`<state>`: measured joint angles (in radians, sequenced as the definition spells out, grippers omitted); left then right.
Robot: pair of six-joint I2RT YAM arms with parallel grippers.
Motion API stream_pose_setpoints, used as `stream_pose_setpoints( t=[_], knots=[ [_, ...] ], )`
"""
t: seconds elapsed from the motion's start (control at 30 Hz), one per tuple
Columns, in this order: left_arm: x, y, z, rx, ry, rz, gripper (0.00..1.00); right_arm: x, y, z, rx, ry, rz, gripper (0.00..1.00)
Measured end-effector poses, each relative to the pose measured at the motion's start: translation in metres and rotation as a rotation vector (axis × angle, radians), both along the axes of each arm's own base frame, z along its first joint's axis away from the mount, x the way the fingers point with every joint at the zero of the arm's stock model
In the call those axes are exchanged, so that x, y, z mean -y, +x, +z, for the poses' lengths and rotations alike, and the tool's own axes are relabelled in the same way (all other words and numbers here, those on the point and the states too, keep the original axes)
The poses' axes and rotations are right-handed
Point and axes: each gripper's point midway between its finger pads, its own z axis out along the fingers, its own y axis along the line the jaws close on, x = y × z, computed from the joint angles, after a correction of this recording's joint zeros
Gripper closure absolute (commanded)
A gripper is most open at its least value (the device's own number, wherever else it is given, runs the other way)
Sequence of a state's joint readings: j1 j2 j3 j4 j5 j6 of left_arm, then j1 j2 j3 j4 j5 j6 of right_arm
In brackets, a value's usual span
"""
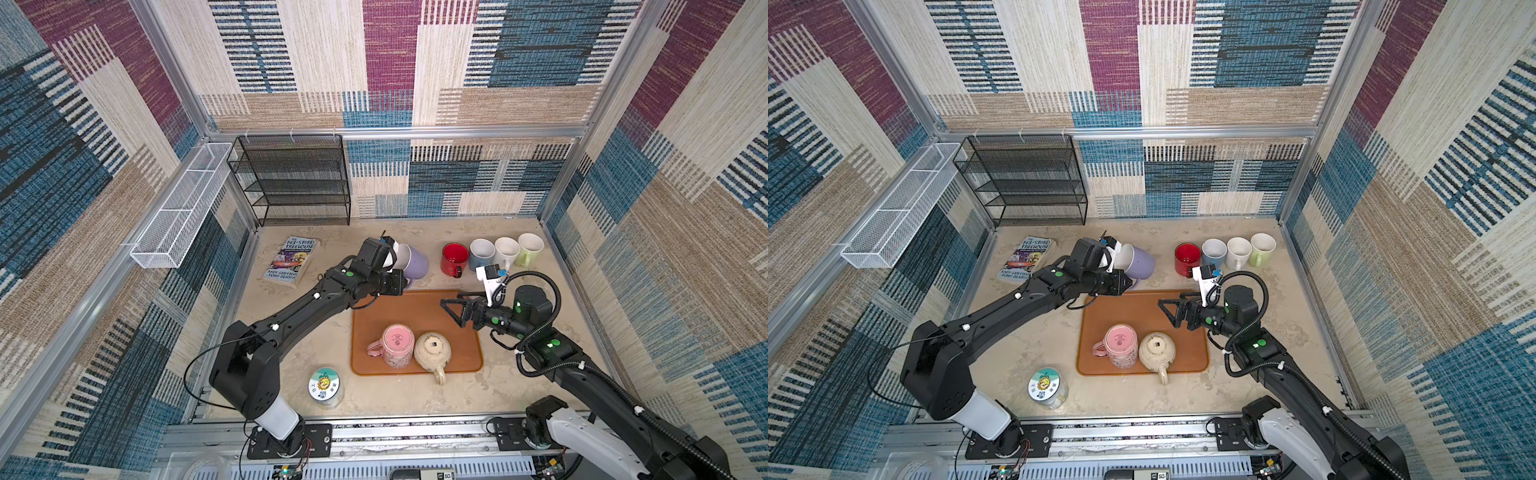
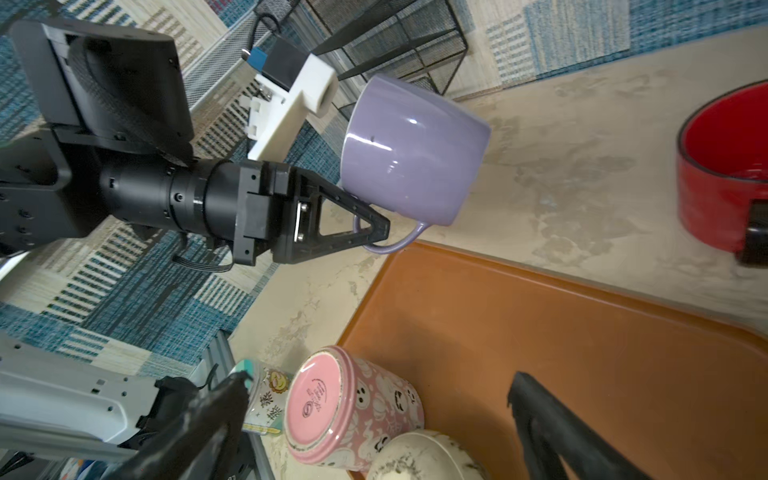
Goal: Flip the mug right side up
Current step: 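Grasp the purple mug's rim with the left gripper while the right gripper releases and withdraws, then lower the purple mug upright beside the red mug with the left gripper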
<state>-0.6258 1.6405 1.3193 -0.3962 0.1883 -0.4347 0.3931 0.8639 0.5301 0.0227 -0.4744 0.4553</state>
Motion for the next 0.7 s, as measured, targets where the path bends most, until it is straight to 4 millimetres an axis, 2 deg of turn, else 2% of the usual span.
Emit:
stream_pose_setpoints(
  t=[0.2, 0.53, 0.7],
  knots=[
    [0.008, 0.021, -0.01, 0.025, 0.121, -0.02, 1.0, 0.019, 0.01, -0.018, -0.074, -0.087, -0.128, 0.0],
    [0.019, 0.062, -0.037, 0.024, 0.297, -0.037, 1.0, 0.041, 0.018, -0.022, -0.12, -0.183, -0.249, 0.0],
    [0.025, 0.075, -0.051, 0.002, 0.34, -0.035, 1.0, 0.048, 0.02, -0.022, -0.124, -0.219, -0.283, 0.0]
  ],
)
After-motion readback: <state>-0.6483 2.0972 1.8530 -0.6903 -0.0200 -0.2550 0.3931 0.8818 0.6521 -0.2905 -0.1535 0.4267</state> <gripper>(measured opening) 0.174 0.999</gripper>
